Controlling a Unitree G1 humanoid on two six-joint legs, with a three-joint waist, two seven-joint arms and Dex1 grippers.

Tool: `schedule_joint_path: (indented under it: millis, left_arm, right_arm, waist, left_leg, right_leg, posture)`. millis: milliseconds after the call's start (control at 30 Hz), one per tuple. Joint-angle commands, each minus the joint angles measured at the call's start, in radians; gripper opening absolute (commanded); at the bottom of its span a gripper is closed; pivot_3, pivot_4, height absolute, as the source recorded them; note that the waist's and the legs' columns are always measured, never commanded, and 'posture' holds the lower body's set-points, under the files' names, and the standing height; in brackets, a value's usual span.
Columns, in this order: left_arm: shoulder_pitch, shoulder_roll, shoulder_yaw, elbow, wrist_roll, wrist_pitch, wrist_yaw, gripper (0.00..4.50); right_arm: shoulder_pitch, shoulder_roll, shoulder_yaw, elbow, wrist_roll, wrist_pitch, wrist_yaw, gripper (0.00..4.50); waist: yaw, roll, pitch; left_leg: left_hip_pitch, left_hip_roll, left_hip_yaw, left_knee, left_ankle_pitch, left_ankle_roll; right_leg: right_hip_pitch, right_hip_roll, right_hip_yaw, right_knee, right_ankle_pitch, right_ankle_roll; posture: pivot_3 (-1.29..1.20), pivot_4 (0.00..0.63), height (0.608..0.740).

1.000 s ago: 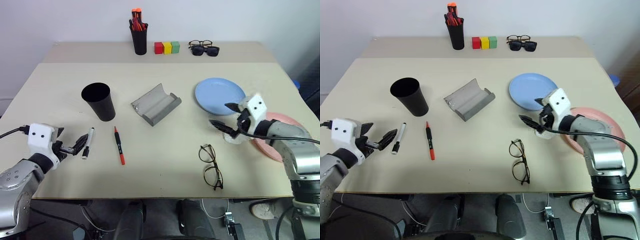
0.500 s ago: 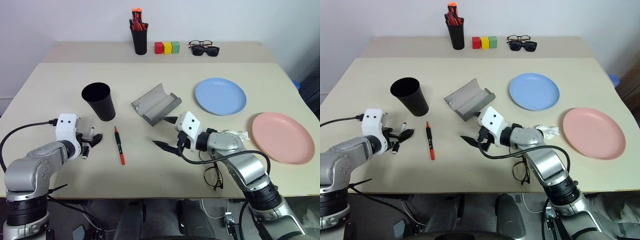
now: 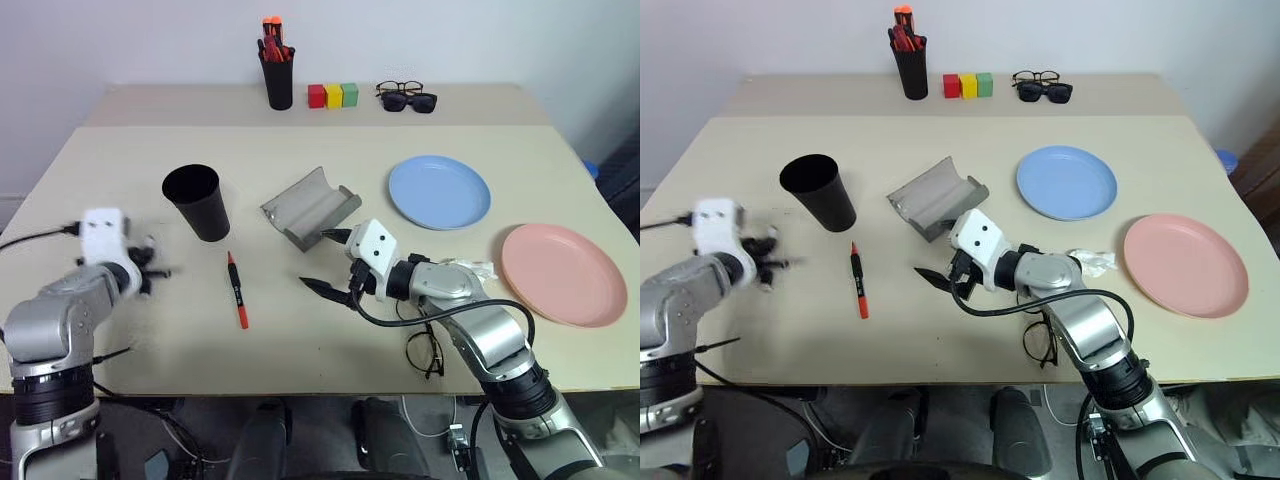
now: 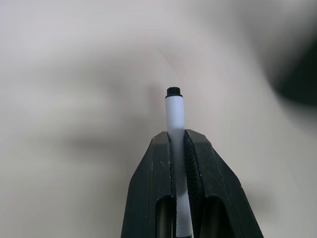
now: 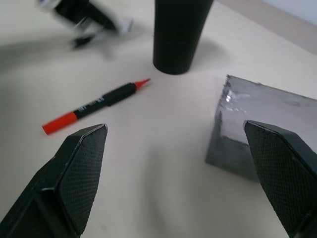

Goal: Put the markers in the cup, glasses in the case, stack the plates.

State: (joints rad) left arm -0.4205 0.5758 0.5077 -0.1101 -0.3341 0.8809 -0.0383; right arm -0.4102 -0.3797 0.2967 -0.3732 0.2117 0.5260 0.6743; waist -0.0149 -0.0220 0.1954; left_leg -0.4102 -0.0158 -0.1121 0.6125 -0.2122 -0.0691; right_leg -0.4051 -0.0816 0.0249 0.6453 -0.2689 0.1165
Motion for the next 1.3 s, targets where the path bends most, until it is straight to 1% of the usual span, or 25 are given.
schedule_joint_path:
  millis: [33,133,167,267,433,533,633,767,833,967,1067,1167,1200,1267,1300]
  left_arm:
    - [-0.096,0.011,0.08,-0.008,0.027,-0.248,0.031,0.04]
    - [-0.165,0.007,-0.024,0.008,0.054,-0.398,-0.044,0.04]
    - [-0.175,0.004,-0.043,0.017,0.058,-0.423,-0.061,0.04]
    - [-0.211,-0.024,-0.165,0.05,0.099,-0.516,-0.12,0.04]
    - [-0.214,-0.1,-0.21,0.068,0.091,-0.547,-0.115,0.04]
    - [-0.187,-0.132,-0.241,0.053,0.099,-0.553,-0.123,0.04]
    - [-0.166,-0.144,-0.258,0.045,0.108,-0.546,-0.125,0.04]
    - [-0.152,-0.158,-0.256,0.026,0.115,-0.544,-0.109,1.59]
    - [-0.15,-0.163,-0.246,0.012,0.114,-0.546,-0.096,2.55]
    - [-0.137,-0.181,-0.173,-0.096,0.033,-0.539,-0.086,2.55]
    - [-0.037,-0.151,-0.118,-0.296,-0.171,-0.396,-0.178,2.55]
    - [0.104,-0.055,-0.113,-0.46,-0.335,-0.233,-0.281,2.55]
    - [0.15,-0.016,-0.112,-0.502,-0.39,-0.169,-0.299,2.82]
    - [0.231,0.063,-0.122,-0.569,-0.449,-0.053,-0.312,3.39]
    - [0.256,0.098,-0.133,-0.581,-0.466,0.012,-0.302,3.86]
  right_arm:
    - [-0.049,0.033,-0.027,0.003,0.016,-0.041,-0.004,4.5]
    - [-0.097,0.088,-0.043,0.068,0.006,-0.073,-0.041,4.5]
    - [-0.106,0.099,-0.045,0.082,0.002,-0.079,-0.047,4.5]
    - [-0.139,0.133,-0.043,0.139,-0.029,-0.12,-0.08,4.5]
    - [-0.141,0.155,-0.036,0.154,-0.046,-0.143,-0.092,4.5]
    - [-0.127,0.16,-0.034,0.15,-0.053,-0.144,-0.104,4.5]
    - [-0.121,0.162,-0.034,0.146,-0.055,-0.142,-0.109,4.5]
    - [-0.124,0.167,-0.035,0.146,-0.055,-0.141,-0.11,4.5]
    - [-0.128,0.168,-0.036,0.151,-0.054,-0.142,-0.109,4.5]
    - [-0.13,0.165,-0.04,0.157,-0.053,-0.143,-0.103,4.5]
    - [-0.125,0.157,-0.043,0.161,-0.052,-0.144,-0.097,4.5]
    - [-0.127,0.15,-0.049,0.174,-0.049,-0.149,-0.087,4.5]
    - [-0.128,0.148,-0.05,0.179,-0.048,-0.151,-0.083,4.5]
    - [-0.135,0.145,-0.052,0.194,-0.046,-0.158,-0.074,4.5]
    - [-0.139,0.145,-0.052,0.202,-0.046,-0.162,-0.07,4.5]
  waist:
    - [0.001,0.0,0.0]
    - [0.002,0.0,0.0]
    - [0.004,0.0,0.0]
    - [0.002,0.0,0.0]
    - [-0.011,0.0,0.0]
    - [-0.021,0.0,0.0]
    - [-0.027,0.0,0.0]
    - [-0.028,0.0,0.0]
    - [-0.027,0.0,0.0]
    - [-0.028,0.0,0.0]
    - [-0.031,0.0,0.0]
    - [-0.031,0.0,0.0]
    - [-0.03,0.001,0.0]
    - [-0.029,0.0,0.0]
    - [-0.029,0.001,0.0]
  left_leg:
    - [0.0,-0.001,0.0,0.0,0.0,0.0]
    - [0.0,-0.003,0.001,0.0,0.0,0.0]
    - [0.0,-0.003,0.001,0.0,0.0,-0.001]
    - [0.0,-0.003,0.0,0.0,0.001,-0.001]
    - [0.0,-0.003,0.0,0.0,0.001,-0.001]
    - [0.0,-0.002,0.0,-0.001,0.001,-0.001]
    - [0.0,-0.002,0.0,0.0,0.001,-0.001]
    - [0.0,-0.002,-0.001,0.0,0.001,-0.001]
    - [0.0,-0.002,-0.001,0.0,0.001,-0.001]
    - [0.0,-0.002,-0.001,0.0,0.001,-0.001]
    - [0.0,-0.002,0.0,0.0,0.001,-0.001]
    - [0.0,-0.001,0.0,0.0,0.001,-0.001]
    - [0.0,-0.001,0.0,0.0,0.001,-0.001]
    - [0.001,-0.001,0.0,0.0,0.001,-0.001]
    - [0.001,-0.001,0.0,0.001,0.001,-0.001]
  right_leg:
    - [0.0,-0.001,0.0,0.0,0.0,0.0]
    - [0.001,-0.003,0.0,0.0,0.0,0.0]
    - [0.001,-0.003,0.0,0.0,0.0,0.0]
    - [0.001,-0.003,0.0,0.0,0.0,0.001]
    - [-0.001,-0.002,0.0,0.002,0.0,0.001]
    - [-0.001,-0.001,0.0,0.004,0.0,0.001]
    - [0.0,-0.001,0.0,0.004,0.0,0.001]
    - [-0.001,-0.001,0.0,0.004,0.0,0.001]
    - [-0.001,-0.001,0.0,0.004,0.0,0.001]
    - [-0.001,-0.001,0.0,0.004,0.0,0.001]
    - [-0.001,-0.001,0.001,0.004,0.0,0.001]
    - [-0.001,-0.001,0.001,0.004,0.0,0.0]
    - [-0.001,-0.001,0.001,0.004,0.0,0.0]
    - [0.0,-0.001,0.001,0.004,0.0,0.0]
    - [0.001,-0.001,0.001,0.004,0.0,0.0]
  posture:
    - [0.0,0.15,0.74]
    - [0.0,0.15,0.74]
    - [0.0,0.15,0.74]
    - [0.0,0.15,0.74]
    - [0.0,0.15,0.74]
    - [0.0,0.15,0.74]
    - [0.0,0.15,0.74]
    - [0.0,0.15,0.74]
    - [0.0,0.15,0.74]
    - [0.0,0.15,0.74]
    - [0.0,0.15,0.74]
    - [0.0,0.15,0.74]
    - [0.0,0.15,0.74]
    - [0.0,0.15,0.74]
    - [0.0,0.15,0.74]
